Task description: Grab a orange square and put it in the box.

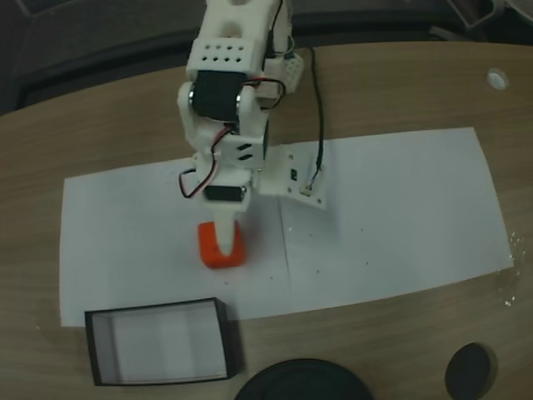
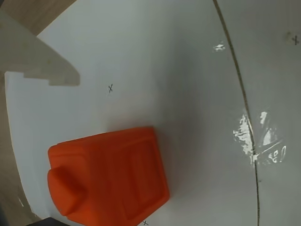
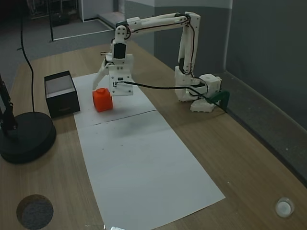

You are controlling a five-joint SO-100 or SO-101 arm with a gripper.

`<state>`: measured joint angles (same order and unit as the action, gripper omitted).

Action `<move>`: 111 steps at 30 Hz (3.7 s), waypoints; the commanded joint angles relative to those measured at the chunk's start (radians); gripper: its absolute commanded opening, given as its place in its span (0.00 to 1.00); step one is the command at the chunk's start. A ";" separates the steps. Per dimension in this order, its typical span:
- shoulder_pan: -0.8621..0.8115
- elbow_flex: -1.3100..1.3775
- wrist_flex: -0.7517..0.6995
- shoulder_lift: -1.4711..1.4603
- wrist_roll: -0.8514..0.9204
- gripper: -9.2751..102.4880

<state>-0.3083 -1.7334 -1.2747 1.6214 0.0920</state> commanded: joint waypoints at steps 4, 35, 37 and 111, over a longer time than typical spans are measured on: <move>-0.048 0.202 -0.003 -0.155 0.020 0.41; 0.069 1.189 -0.106 -0.213 0.095 0.17; 0.069 1.246 -0.075 -0.249 0.097 0.18; 0.287 0.255 -0.344 1.005 -0.141 0.08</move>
<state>-0.0261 -1.3530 -1.6674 2.4804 -0.0506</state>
